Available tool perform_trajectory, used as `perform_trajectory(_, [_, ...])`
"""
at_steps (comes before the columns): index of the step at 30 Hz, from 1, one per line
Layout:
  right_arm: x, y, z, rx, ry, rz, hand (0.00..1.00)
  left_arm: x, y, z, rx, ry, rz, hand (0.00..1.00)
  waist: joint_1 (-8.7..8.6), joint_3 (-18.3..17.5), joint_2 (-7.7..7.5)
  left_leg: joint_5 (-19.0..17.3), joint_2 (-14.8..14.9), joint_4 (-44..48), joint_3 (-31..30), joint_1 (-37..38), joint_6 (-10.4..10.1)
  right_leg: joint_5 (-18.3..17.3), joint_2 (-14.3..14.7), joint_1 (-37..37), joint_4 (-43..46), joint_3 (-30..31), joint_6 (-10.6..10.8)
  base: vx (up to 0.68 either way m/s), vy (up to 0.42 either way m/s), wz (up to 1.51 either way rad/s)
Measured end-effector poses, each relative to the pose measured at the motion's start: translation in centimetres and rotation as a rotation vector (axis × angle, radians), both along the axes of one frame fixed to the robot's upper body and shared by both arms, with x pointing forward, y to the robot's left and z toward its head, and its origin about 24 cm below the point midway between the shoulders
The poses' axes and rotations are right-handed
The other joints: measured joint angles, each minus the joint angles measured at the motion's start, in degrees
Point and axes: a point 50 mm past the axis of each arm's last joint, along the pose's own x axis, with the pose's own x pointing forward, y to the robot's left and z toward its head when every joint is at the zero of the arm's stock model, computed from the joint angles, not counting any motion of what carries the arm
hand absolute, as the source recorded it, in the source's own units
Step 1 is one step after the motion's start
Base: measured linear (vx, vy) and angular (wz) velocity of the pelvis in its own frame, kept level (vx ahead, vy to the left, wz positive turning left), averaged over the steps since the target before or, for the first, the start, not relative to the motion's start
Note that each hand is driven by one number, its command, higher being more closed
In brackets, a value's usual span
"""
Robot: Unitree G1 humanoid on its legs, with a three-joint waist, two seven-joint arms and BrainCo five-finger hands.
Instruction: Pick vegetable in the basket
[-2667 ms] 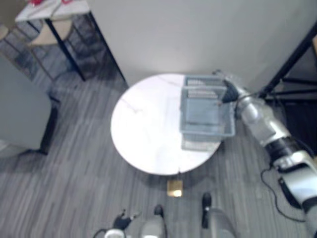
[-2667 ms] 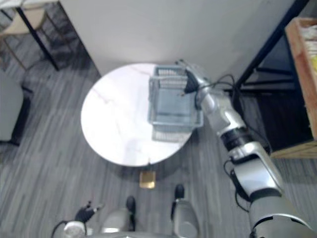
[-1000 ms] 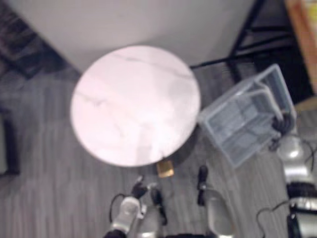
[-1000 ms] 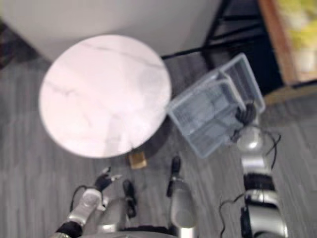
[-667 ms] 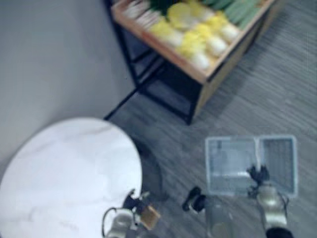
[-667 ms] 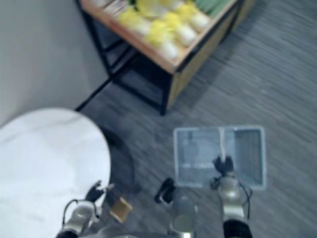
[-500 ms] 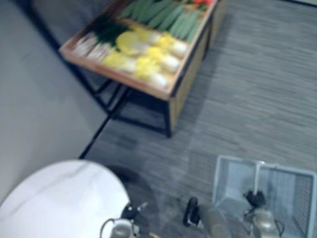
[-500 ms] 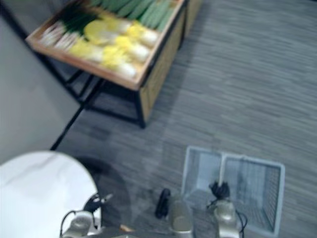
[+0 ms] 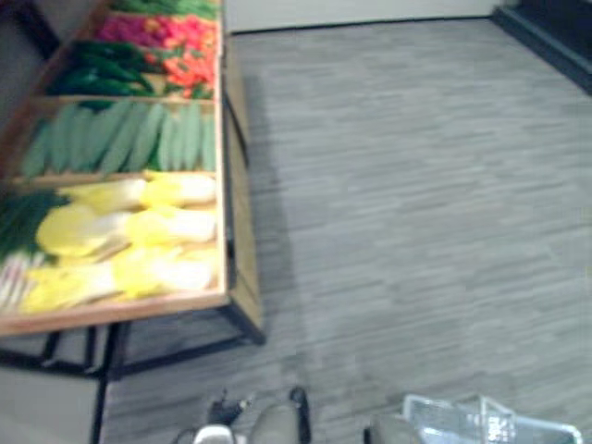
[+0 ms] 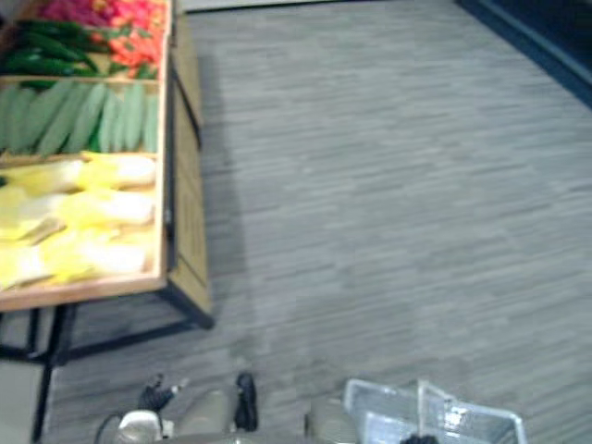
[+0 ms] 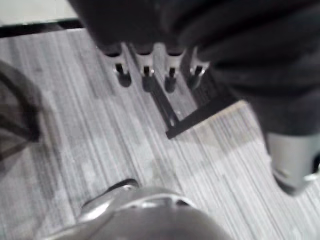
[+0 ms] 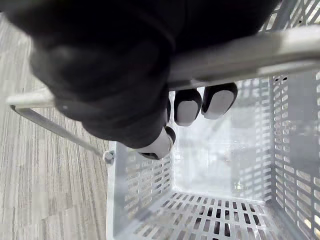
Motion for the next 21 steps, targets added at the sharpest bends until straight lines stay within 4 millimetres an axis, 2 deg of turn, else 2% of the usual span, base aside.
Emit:
perform_trajectory(1, [-0.3, 0.0, -0.1, 0.003, 0.009, -0.005, 1.00, -0.1, -0.1, -0.1, 0.000, 0.006, -0.009, 0.00, -0.51, 0.01, 0.14, -0.08, -0.05, -1.29, 0.20, 2.35, -0.38, -0.68, -0.90, -0.38, 1.06, -2.47, -1.14, 0.40, 0.135, -0.03])
perform_trajectory(2, [-0.5, 0.0, -0.1, 0.007, 0.021, -0.015, 1.00, -0.2, -0.3, -0.1, -0.002, 0.010, -0.017, 0.00, -0.89, -0.07, 0.50, 0.31, 0.09, -3.33, 0.97, 5.50, 0.31, -2.03, -1.80, -0.79, 0.41, -5.97, -2.94, 0.40, 0.091, -0.17])
perform_trajectory(3, [-0.5, 0.0, -0.2, 0.010, 0.023, -0.032, 1.00, 0.1, -0.4, -0.1, -0.006, 0.003, -0.023, 0.00, -0.99, -0.18, 0.80, 0.28, 0.27, -5.18, 1.79, 8.16, 0.26, -3.00, -2.43, -2.18, -2.93, -9.42, -4.62, 0.39, 0.069, -0.16])
perform_trajectory(4, [-0.4, 0.0, -0.2, 0.011, 0.021, -0.034, 1.00, 0.6, -0.6, 0.1, -0.010, -0.009, -0.027, 0.00, -1.10, -0.13, 0.95, 0.27, 0.40, -5.92, 1.84, 8.92, 0.21, -3.28, -2.66, -2.94, -5.67, -11.09, -5.11, 0.41, 0.013, -0.04])
perform_trajectory(6, [0.3, -0.4, 0.0, 0.005, -0.003, -0.066, 1.00, 2.4, -1.5, 0.4, -0.032, -0.053, -0.038, 0.00, -1.34, 0.25, 2.82, 0.27, 2.34, -7.74, 1.88, 10.64, -1.45, -2.55, -2.11, -5.72, -20.02, -16.39, -5.87, 0.46, -0.046, 0.03])
perform_trajectory(7, [0.4, -0.5, 0.0, 0.002, -0.005, -0.065, 1.00, 2.7, -1.7, 0.5, -0.037, -0.061, -0.040, 0.00, -1.34, 0.65, 3.58, 0.13, 3.25, -8.32, 1.96, 11.52, -2.38, -1.00, -1.39, -6.03, -24.09, -16.89, -6.31, 0.50, -0.100, -0.08])
perform_trajectory(8, [1.0, -0.5, 0.1, 0.003, -0.018, -0.061, 1.00, 3.0, -2.0, 0.5, -0.043, -0.069, -0.045, 0.00, -1.48, 1.35, 4.87, -0.03, 5.23, -9.67, 2.06, 13.54, -4.08, 3.78, 0.13, -6.31, -32.63, -16.92, -6.78, 0.51, -0.154, -0.02])
perform_trajectory(9, [1.4, -0.4, 0.1, 0.003, -0.027, -0.059, 1.00, 3.0, -2.0, 0.5, -0.046, -0.066, -0.044, 0.00, -1.90, 1.61, 5.25, -0.23, 6.36, -10.54, 2.04, 15.13, -5.73, 7.87, 0.33, -6.41, -38.49, -16.67, -6.95, 0.52, -0.177, 0.09])
perform_trajectory(11, [1.0, -0.5, 0.1, 0.002, -0.020, -0.061, 1.00, 2.5, -1.8, 0.3, -0.045, -0.053, -0.030, 0.00, -2.54, 1.49, 4.89, -1.66, 8.04, -11.56, 1.61, 18.61, -8.99, 14.52, -0.40, -6.71, -46.56, -14.82, -6.31, 0.59, -0.276, 0.18])
perform_trajectory(12, [0.5, -0.1, -0.1, 0.012, -0.009, -0.064, 1.00, 1.7, -1.3, 0.1, -0.039, -0.031, -0.008, 0.00, -2.41, 1.09, 3.32, -3.04, 8.26, -11.27, 1.38, 20.93, -11.28, 15.65, -1.57, -6.39, -48.94, -13.76, -6.22, 0.78, -0.470, 0.17])
perform_trajectory(13, [0.1, 0.3, -0.2, 0.022, -0.001, -0.067, 1.00, 0.9, -0.7, 0.0, -0.027, -0.011, 0.007, 0.00, -2.31, 1.05, 2.09, -4.32, 8.71, -10.78, 1.14, 23.21, -13.29, 19.33, -2.82, -6.14, -47.66, -13.57, -6.43, 0.80, -0.525, 0.14])
perform_trajectory(14, [0.4, 0.1, -0.1, 0.016, -0.004, -0.070, 1.00, 0.6, -0.9, -0.3, -0.044, 0.000, 0.028, 0.00, -2.47, 1.59, 3.47, -4.95, 11.05, -9.34, 0.90, 24.44, -14.39, 22.44, -1.62, -6.98, -42.51, -14.33, -8.71, 0.74, -0.578, 0.09])
perform_trajectory(15, [1.3, -0.8, 0.2, -0.010, -0.030, -0.069, 1.00, 0.7, -2.1, -0.5, -0.081, -0.002, 0.034, 0.00, -2.58, 1.48, 6.03, -3.15, 14.36, -4.97, -0.25, 22.47, -15.60, 17.61, 0.17, -8.66, -36.77, -15.50, -11.14, 0.57, -0.473, 0.03])
perform_trajectory(16, [1.7, -1.1, 0.4, -0.017, -0.039, -0.065, 1.00, 0.7, -2.5, -0.6, -0.093, -0.006, 0.037, 0.00, -2.43, 1.47, 6.15, -1.56, 15.13, -1.52, -1.37, 20.62, -15.55, 15.76, 0.26, -9.16, -34.80, -15.79, -11.47, 0.53, -0.496, 0.12])
perform_trajectory(17, [2.1, -1.6, 0.6, -0.029, -0.050, -0.052, 1.00, 0.8, -2.8, -0.5, -0.108, -0.021, 0.047, 0.00, -2.36, 1.46, 6.38, 2.99, 16.91, 7.21, -4.47, 16.13, -14.89, 12.67, 0.33, -8.12, -32.72, -17.14, -11.67, 0.54, -0.434, 0.43])
perform_trajectory(18, [2.6, -1.8, 0.7, -0.034, -0.049, -0.023, 1.00, 0.9, -2.7, -0.5, -0.113, -0.031, 0.072, 0.00, -2.34, 1.69, 6.76, 7.24, 19.46, 18.13, -5.44, 10.99, -13.69, 9.54, 0.54, -4.70, -33.56, -18.96, -10.61, 0.52, -0.394, 0.62])
perform_trajectory(19, [2.6, -2.0, 0.7, -0.041, -0.038, -0.002, 1.00, 1.0, -2.7, -0.4, -0.116, -0.040, 0.084, 0.00, -2.25, 2.14, 6.39, 6.05, 20.49, 23.87, -5.49, 8.10, -13.46, 8.59, 0.79, -2.24, -34.62, -19.99, -10.59, 0.47, -0.308, 0.94])
perform_trajectory(20, [2.4, -2.1, 0.7, -0.048, -0.019, 0.022, 1.00, 1.3, -2.5, -0.2, -0.114, -0.056, 0.093, 0.00, -1.77, 2.39, 6.62, 2.00, 20.61, 31.15, -4.85, 3.28, -12.92, 7.53, 0.77, 3.38, -37.49, -22.75, -10.93, 0.39, -0.263, 1.07])
perform_trajectory(21, [2.3, -2.1, 0.6, -0.053, -0.006, 0.038, 1.00, 1.7, -2.7, 0.0, -0.119, -0.077, 0.098, 0.00, -0.55, 2.46, 6.46, -0.92, 18.26, 31.47, -2.97, -0.21, -12.09, 7.24, 0.17, 8.26, -40.24, -25.39, -10.27, 0.36, -0.241, 1.07])
